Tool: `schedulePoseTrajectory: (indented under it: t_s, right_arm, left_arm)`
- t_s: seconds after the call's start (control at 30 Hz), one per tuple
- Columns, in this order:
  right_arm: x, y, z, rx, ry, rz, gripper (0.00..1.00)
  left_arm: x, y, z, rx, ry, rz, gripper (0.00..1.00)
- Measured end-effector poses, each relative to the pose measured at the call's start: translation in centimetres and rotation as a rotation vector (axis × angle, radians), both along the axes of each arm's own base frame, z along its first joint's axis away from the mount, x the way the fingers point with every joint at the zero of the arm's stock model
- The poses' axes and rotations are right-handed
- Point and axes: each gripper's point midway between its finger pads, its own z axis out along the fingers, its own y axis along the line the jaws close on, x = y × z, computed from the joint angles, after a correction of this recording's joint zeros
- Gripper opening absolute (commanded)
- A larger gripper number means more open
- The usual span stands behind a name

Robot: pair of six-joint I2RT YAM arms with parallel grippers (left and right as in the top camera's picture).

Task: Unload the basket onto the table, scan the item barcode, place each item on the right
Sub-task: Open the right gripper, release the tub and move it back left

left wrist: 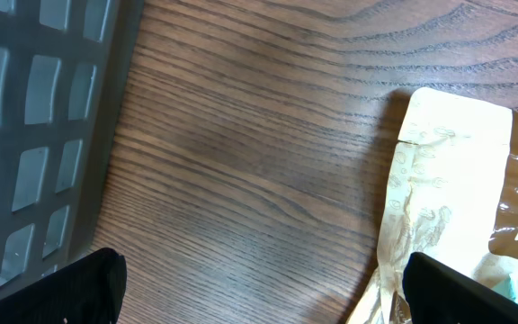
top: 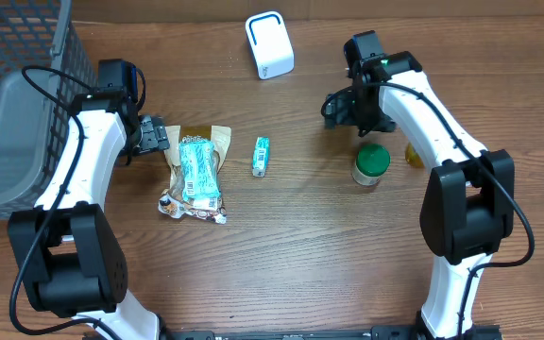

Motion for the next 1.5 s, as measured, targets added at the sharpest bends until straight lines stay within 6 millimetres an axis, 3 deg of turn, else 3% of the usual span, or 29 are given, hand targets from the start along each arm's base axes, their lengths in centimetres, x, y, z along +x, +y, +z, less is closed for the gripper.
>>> schedulePoseTrajectory:
  t_s: [0.23, 0.43, 0.5, 0.63, 0.67, 0.73, 0.9, 1.03, 1.13, 1.27, 1.5]
  right_arm:
    - [-1.7, 4.9, 0.2, 0.125, 0.038, 0.107, 0.68]
    - [-4.7, 8.5, -0.1, 0.132, 0.100, 0.201, 0.67]
    - [-5.6, 9.4, -0.5, 0.129, 0.117, 0.225, 0.71]
    - [-7.7, 10.4, -1.9, 0.119, 0.165, 0.258, 0.90]
    - [-8.1, 10.5, -2.3, 0.116, 0.173, 0.270, 1.00]
    - [-8.3, 10.6, -2.6, 0.117, 0.176, 0.274, 1.00]
    - [-8.6, 10.4, -2.8, 0.115, 0.187, 0.269, 1.00]
    - [-9.7, 9.4, -3.0, 0.076, 0.236, 0.268, 0.75]
    - [-10.5, 7.9, -3.1, 0.011, 0.276, 0.244, 0.63]
    - [-10.9, 5.4, -3.2, -0.098, 0.299, 0.178, 0.61]
    - [-9.6, 1.0, -2.9, -0.243, 0.272, 0.049, 0.60]
  left_arm:
    - [0.0, 0.0, 0.0, 0.000, 0.000, 0.000, 0.99]
    - [0.0, 0.0, 0.0, 0.000, 0.000, 0.000, 1.00]
    - [0.0, 0.0, 0.0, 0.000, 0.000, 0.000, 0.99]
    - [0.0, 0.0, 0.0, 0.000, 0.000, 0.000, 1.00]
    - [0.0, 0.0, 0.0, 0.000, 0.000, 0.000, 1.00]
    - [0.0, 0.0, 0.0, 0.000, 0.000, 0.000, 1.00]
    - [0.0, 0.0, 0.0, 0.000, 0.000, 0.000, 1.00]
    - [0.0, 0.0, 0.0, 0.000, 0.000, 0.000, 1.00]
    - [0.0, 0.0, 0.0, 0.000, 0.000, 0.000, 1.00]
    - [0.0, 0.0, 0.0, 0.000, 0.000, 0.000, 0.99]
    - [0.0, 0.0, 0.0, 0.000, 0.000, 0.000, 0.99]
